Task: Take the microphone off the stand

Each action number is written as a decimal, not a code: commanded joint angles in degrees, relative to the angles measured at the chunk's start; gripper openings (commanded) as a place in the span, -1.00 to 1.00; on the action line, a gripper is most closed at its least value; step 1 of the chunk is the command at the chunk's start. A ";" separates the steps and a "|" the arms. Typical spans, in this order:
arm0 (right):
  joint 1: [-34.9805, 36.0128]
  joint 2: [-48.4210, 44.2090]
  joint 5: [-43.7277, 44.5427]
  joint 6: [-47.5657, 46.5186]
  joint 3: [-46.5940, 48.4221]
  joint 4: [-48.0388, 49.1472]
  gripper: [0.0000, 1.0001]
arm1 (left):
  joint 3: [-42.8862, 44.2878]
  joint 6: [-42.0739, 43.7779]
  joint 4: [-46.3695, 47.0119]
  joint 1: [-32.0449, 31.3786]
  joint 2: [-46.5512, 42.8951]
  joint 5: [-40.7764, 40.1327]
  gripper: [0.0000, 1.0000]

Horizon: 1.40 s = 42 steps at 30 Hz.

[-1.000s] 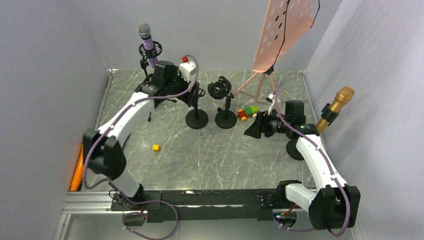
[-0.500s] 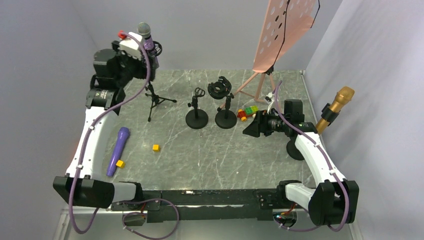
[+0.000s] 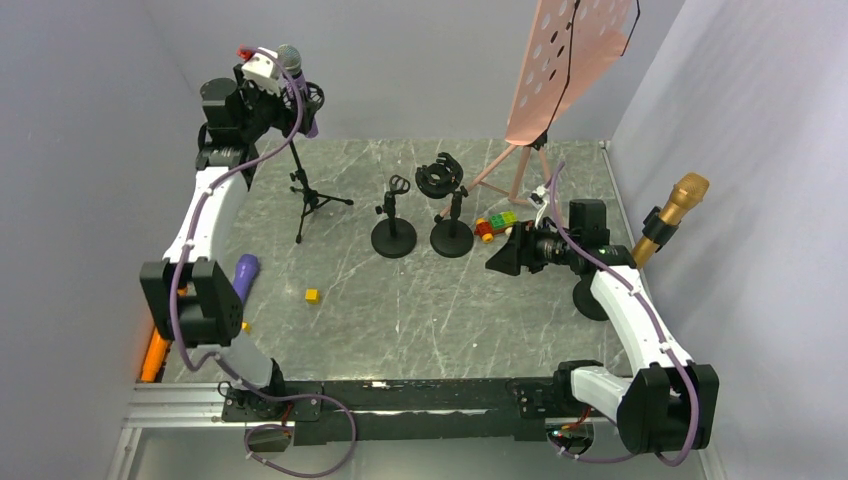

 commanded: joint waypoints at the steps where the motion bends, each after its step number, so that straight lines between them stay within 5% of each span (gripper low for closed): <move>1: -0.29 -1.60 -0.34 -3.07 0.80 -1.66 0.48 | 7.17 -3.06 5.97 0.13 4.70 0.95 0.95; 5: -0.30 -1.38 0.74 -6.77 0.55 -3.00 0.48 | 10.42 -2.54 6.97 -0.01 7.67 3.70 0.78; 18: -0.30 -1.57 1.58 -8.86 -1.43 -2.11 0.47 | 6.56 -0.47 7.14 0.06 2.63 17.04 -0.31; 29: -0.32 -1.42 0.45 -9.29 -1.47 -1.85 0.46 | 3.11 -2.38 -5.03 1.58 -8.37 32.73 -0.40; 42: -0.18 -0.76 -0.99 -7.42 -1.90 -0.29 0.45 | -6.53 0.91 -14.75 1.46 -22.12 34.51 -0.47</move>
